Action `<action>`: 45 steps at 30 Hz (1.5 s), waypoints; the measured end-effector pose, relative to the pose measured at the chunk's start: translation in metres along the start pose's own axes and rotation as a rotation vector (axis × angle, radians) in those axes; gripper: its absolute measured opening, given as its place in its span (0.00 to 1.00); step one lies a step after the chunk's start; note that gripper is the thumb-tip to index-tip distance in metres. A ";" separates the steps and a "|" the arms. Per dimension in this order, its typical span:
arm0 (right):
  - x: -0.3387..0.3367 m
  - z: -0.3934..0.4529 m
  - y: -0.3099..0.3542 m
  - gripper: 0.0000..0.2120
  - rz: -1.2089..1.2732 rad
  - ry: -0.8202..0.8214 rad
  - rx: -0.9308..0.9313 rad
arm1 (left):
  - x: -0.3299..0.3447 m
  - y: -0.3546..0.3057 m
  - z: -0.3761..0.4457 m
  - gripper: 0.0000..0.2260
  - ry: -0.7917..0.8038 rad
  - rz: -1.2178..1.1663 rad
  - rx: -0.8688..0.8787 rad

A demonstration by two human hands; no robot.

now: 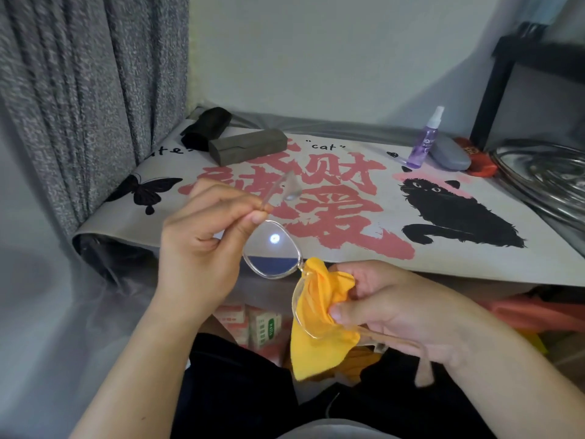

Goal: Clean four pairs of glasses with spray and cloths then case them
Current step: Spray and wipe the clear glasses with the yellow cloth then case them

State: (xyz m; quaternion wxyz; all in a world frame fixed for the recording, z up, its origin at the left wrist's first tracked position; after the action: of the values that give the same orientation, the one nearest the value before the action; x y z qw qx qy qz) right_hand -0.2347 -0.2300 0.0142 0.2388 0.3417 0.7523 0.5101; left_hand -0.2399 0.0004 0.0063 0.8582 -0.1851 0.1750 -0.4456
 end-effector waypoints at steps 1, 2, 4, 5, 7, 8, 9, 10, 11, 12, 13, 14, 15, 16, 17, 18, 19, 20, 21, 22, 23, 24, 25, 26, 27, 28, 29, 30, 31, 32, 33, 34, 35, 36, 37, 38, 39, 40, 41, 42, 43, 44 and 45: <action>0.000 0.001 0.000 0.13 -0.059 -0.033 0.018 | 0.001 -0.001 -0.001 0.05 0.006 -0.006 -0.002; 0.001 0.003 0.001 0.13 -0.148 -0.085 0.032 | 0.002 -0.001 -0.001 0.04 0.012 -0.011 -0.005; 0.003 0.005 0.005 0.12 -0.278 -0.166 0.036 | 0.001 -0.001 -0.002 0.04 0.012 -0.005 -0.007; 0.003 0.006 0.006 0.10 -0.266 -0.175 0.033 | 0.000 0.000 -0.001 0.04 0.006 0.004 -0.003; 0.002 0.004 0.008 0.08 -0.157 -0.138 0.045 | -0.005 0.001 0.001 0.04 -0.011 0.020 0.009; 0.003 0.002 0.009 0.07 -0.102 -0.106 0.062 | -0.006 0.002 0.002 0.04 -0.017 0.026 0.015; 0.004 0.002 0.009 0.05 -0.051 -0.066 0.081 | -0.006 0.001 0.002 0.04 -0.020 0.031 0.023; 0.006 0.001 0.009 0.05 0.004 -0.022 0.101 | -0.006 0.001 0.002 0.03 -0.017 0.038 0.037; 0.007 0.002 0.007 0.09 0.061 0.022 0.113 | -0.006 -0.001 0.002 0.04 -0.011 0.049 0.055; 0.009 0.003 0.006 0.12 0.106 0.058 0.121 | -0.006 -0.002 0.002 0.04 -0.002 0.060 0.077; 0.011 0.005 0.005 0.13 0.123 0.087 0.112 | -0.006 -0.004 0.003 0.05 0.009 0.069 0.099; 0.012 0.006 0.006 0.14 0.119 0.093 0.101 | -0.007 -0.006 0.004 0.04 0.020 0.074 0.117; 0.012 0.008 0.005 0.15 0.096 0.078 0.088 | -0.007 -0.007 0.005 0.04 0.030 0.074 0.127; 0.014 0.009 0.006 0.15 0.061 0.037 0.078 | -0.008 -0.007 0.006 0.04 0.038 0.072 0.129; 0.014 0.011 0.004 0.16 0.008 -0.022 0.068 | -0.008 -0.007 0.006 0.04 0.041 0.069 0.123; 0.016 0.012 0.004 0.16 -0.075 -0.088 0.052 | -0.007 -0.006 0.006 0.04 0.042 0.063 0.112; 0.018 0.013 0.003 0.15 -0.176 -0.149 0.033 | -0.005 -0.005 0.006 0.04 0.044 0.052 0.095; 0.022 0.012 0.004 0.13 -0.255 -0.191 0.019 | -0.005 -0.005 0.005 0.04 0.047 0.037 0.077; 0.025 0.012 0.004 0.12 -0.293 -0.218 0.005 | -0.004 -0.004 0.005 0.05 0.049 0.026 0.061; 0.027 0.012 0.005 0.12 -0.286 -0.241 -0.006 | -0.005 -0.003 0.005 0.05 0.048 0.023 0.047; 0.028 0.011 0.005 0.11 -0.242 -0.263 -0.014 | -0.005 -0.002 0.005 0.05 0.045 0.026 0.031; 0.028 0.011 0.006 0.09 -0.180 -0.273 -0.018 | -0.005 -0.001 0.005 0.04 0.037 0.031 0.012; 0.026 0.010 0.007 0.06 -0.122 -0.270 -0.031 | -0.006 0.000 0.005 0.04 0.023 0.032 -0.007; 0.025 0.009 0.009 0.04 -0.085 -0.253 -0.037 | -0.006 0.001 0.005 0.04 0.007 0.030 -0.023; 0.024 0.008 0.010 0.02 -0.063 -0.222 -0.036 | -0.006 0.001 0.005 0.04 -0.006 0.031 -0.031; 0.023 0.007 0.011 0.02 -0.055 -0.183 -0.022 | -0.006 0.001 0.005 0.04 -0.012 0.038 -0.028; 0.022 0.007 0.010 0.05 -0.050 -0.143 -0.002 | -0.007 0.001 0.005 0.04 -0.010 0.050 -0.016; 0.021 0.007 0.010 0.10 -0.038 -0.092 0.018 | -0.007 0.001 0.005 0.03 -0.004 0.062 0.001; 0.021 0.008 0.010 0.14 -0.014 -0.038 0.031 | -0.008 0.001 0.005 0.03 0.002 0.073 0.015; 0.022 0.008 0.011 0.16 0.002 0.008 0.038 | -0.009 0.001 0.005 0.04 0.005 0.080 0.021; 0.022 0.009 0.011 0.16 0.003 0.037 0.041 | -0.009 0.000 0.005 0.05 0.007 0.081 0.021; 0.023 0.010 0.011 0.17 -0.001 0.054 0.048 | -0.008 0.000 0.005 0.05 0.007 0.075 0.018; 0.022 0.011 0.009 0.17 -0.003 0.056 0.058 | -0.007 0.000 0.005 0.06 0.008 0.068 0.014; 0.023 0.011 0.009 0.17 -0.010 0.045 0.066 | -0.006 0.000 0.004 0.06 0.011 0.063 0.009; 0.024 0.012 0.007 0.18 -0.029 0.016 0.069 | -0.005 0.000 0.004 0.06 0.015 0.064 0.005; 0.025 0.013 0.006 0.19 -0.052 -0.024 0.069 | -0.004 0.001 0.003 0.06 0.020 0.066 0.003; 0.027 0.014 0.005 0.22 -0.075 -0.063 0.063 | -0.003 0.001 0.003 0.06 0.024 0.064 0.002; 0.029 0.015 0.004 0.23 -0.092 -0.096 0.050 | -0.003 0.001 0.003 0.05 0.026 0.058 0.001; 0.031 0.016 0.003 0.23 -0.101 -0.133 0.036 | -0.002 0.000 0.003 0.05 0.026 0.047 -0.002; 0.032 0.016 0.002 0.22 -0.100 -0.167 0.026 | -0.001 -0.001 0.003 0.05 0.029 0.039 -0.006; 0.033 0.016 0.002 0.20 -0.088 -0.193 0.020 | -0.001 -0.001 0.003 0.04 0.033 0.034 -0.009; 0.033 0.016 0.002 0.19 -0.068 -0.211 0.011 | 0.000 -0.002 0.003 0.04 0.037 0.031 -0.010; 0.033 0.016 0.004 0.17 -0.053 -0.230 -0.004 | 0.001 -0.003 0.003 0.04 0.040 0.026 -0.010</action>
State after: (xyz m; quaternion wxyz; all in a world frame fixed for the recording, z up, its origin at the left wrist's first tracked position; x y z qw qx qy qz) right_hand -0.2442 -0.1943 0.0117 0.3374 0.3774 0.7279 0.4625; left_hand -0.2406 -0.0019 0.0100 0.8593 -0.1781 0.1967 -0.4372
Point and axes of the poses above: each hand's wrist, its own z-axis towards the middle knuckle, its own x-axis out of the palm, y = z × x, the point moved 1 cm from there along z, towards the middle knuckle, and after that the axes turned 6 degrees about -y, right-handed, at the moved point
